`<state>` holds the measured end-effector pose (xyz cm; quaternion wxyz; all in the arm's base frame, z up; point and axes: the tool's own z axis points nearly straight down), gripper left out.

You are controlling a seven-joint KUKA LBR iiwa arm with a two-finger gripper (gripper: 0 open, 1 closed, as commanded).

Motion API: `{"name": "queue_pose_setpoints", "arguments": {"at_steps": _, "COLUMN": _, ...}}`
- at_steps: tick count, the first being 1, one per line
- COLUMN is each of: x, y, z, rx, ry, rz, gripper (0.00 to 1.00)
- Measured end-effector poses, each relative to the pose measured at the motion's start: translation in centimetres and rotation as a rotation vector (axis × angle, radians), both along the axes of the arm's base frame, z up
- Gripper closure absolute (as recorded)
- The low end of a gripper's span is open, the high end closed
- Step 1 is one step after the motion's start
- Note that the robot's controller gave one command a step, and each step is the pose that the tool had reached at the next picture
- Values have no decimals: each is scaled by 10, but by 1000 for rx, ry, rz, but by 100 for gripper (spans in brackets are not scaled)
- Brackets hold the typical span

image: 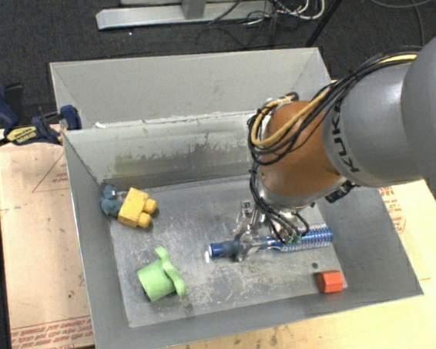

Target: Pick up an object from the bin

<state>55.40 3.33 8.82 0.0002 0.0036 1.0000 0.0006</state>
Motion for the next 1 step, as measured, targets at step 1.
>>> {"name": "queue_pose_setpoints", "arguments": {"at_steps": 1, "x": 2, "y": 7, "z": 121, "rx": 1, "ry": -9, "rz": -22, "gripper": 100}}
